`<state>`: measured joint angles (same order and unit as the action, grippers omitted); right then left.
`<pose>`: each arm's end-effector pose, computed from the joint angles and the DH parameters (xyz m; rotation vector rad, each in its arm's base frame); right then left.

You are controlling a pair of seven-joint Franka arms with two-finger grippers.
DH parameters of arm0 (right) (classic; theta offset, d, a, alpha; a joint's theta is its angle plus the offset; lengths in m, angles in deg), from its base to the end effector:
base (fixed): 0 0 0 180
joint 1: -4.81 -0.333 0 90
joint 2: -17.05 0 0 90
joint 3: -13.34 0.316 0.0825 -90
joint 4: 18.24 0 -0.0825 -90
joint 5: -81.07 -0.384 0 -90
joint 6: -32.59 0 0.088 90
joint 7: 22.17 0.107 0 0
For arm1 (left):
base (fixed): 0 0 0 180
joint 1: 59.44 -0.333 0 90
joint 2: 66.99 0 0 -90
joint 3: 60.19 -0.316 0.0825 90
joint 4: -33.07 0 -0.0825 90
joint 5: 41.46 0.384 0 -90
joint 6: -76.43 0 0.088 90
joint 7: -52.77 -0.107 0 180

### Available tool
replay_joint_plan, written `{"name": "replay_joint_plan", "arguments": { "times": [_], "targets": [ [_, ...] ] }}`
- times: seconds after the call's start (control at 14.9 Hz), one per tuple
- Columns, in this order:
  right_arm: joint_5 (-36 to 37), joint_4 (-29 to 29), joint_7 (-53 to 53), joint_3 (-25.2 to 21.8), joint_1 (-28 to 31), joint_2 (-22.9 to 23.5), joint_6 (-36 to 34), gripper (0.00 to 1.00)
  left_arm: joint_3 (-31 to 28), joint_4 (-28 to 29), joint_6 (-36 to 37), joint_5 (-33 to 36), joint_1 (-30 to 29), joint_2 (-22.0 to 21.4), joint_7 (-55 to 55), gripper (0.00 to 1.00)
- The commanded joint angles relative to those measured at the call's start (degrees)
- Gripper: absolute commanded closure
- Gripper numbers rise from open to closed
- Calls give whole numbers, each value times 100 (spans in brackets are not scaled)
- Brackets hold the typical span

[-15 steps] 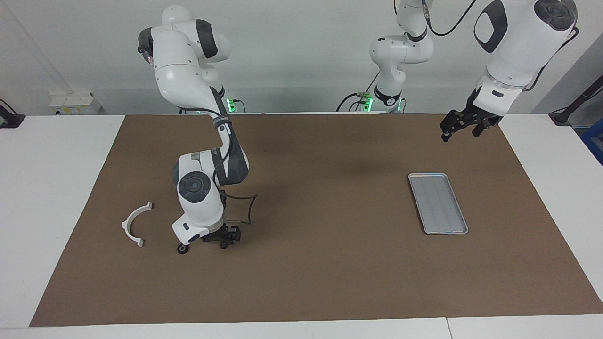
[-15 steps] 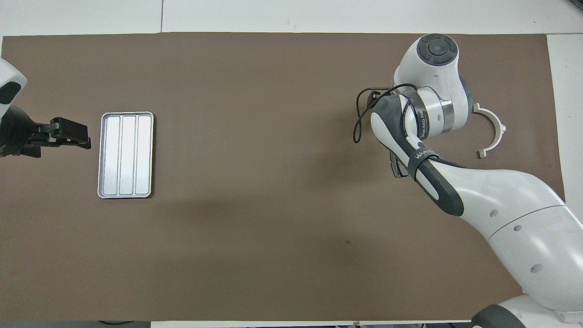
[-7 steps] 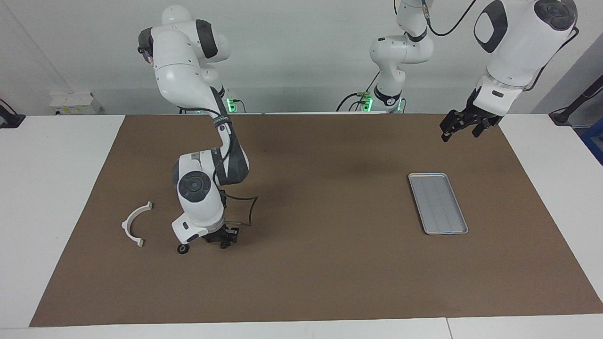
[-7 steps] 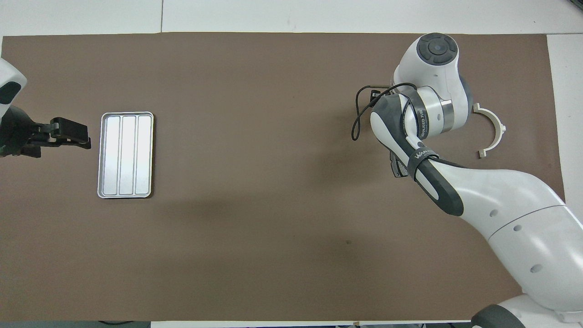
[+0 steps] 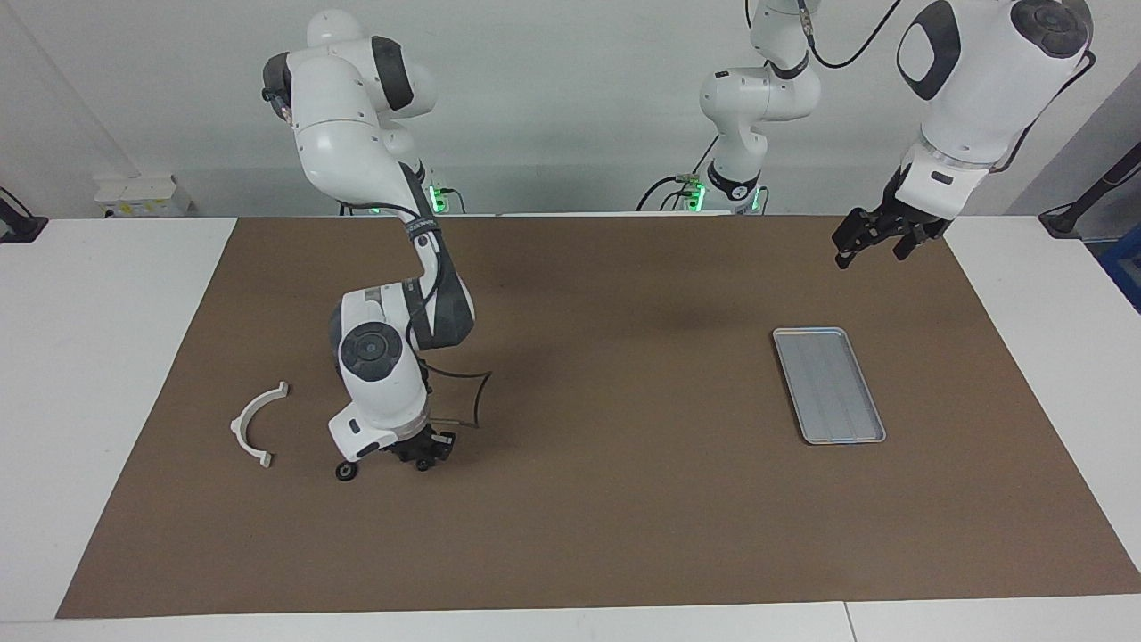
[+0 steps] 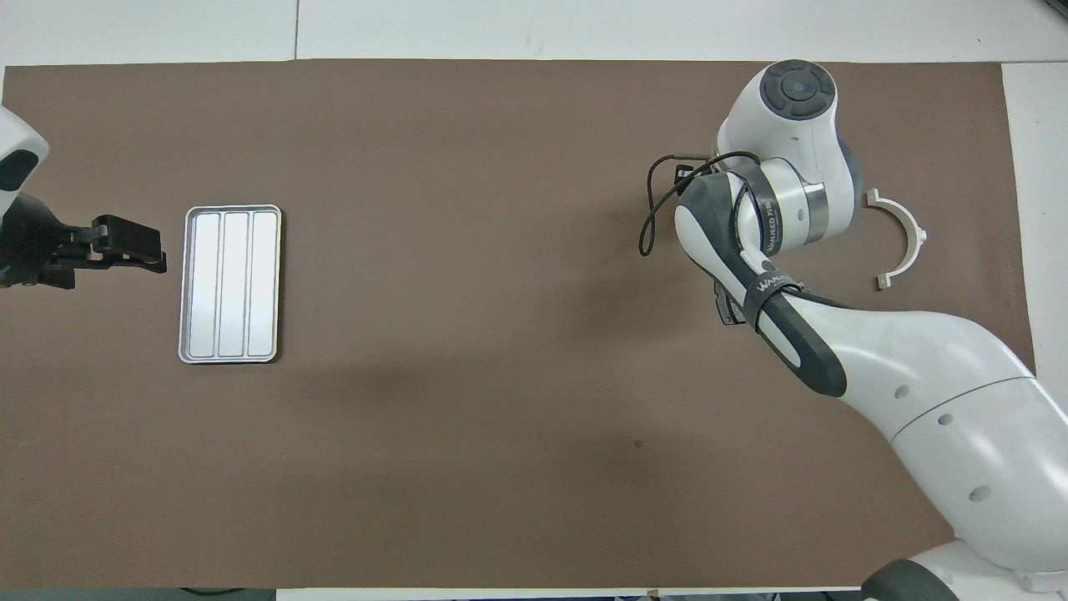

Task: Pick bearing gear from pile to tray
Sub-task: 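Lower the right gripper and grasp the small dark bearing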

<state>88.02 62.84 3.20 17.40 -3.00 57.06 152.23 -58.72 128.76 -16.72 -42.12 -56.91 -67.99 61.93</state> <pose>0.7109 0.1333 0.2861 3.0644 -0.2926 -0.0047 0.5501 -0.0398 0.5919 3.1302 0.1423 -0.0438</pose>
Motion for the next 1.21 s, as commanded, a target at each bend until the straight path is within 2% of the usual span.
{"name": "replay_joint_plan", "arguments": {
  "times": [0.0,0.2,0.47,0.67,0.94,1.14],
  "targets": [
    [-79,30,108,7,25,86,191,68,28,3,51,48,-33,-68,-28,0],
    [-71,56,108,7,34,86,200,100,28,3,51,48,-33,-68,-28,0],
    [-71,48,99,7,42,77,183,100,28,3,42,48,-33,-68,-28,0],
    [25,-58,90,7,34,7,-141,100,28,3,42,48,-33,-68,-28,0],
    [-9,-786,11,147,-80,-492,-1807,100,28,3,42,48,-33,-68,-28,0],
    [-210,-1365,421,726,-124,-828,-3022,100,28,3,42,48,-33,-68,-28,0]
  ]
}}
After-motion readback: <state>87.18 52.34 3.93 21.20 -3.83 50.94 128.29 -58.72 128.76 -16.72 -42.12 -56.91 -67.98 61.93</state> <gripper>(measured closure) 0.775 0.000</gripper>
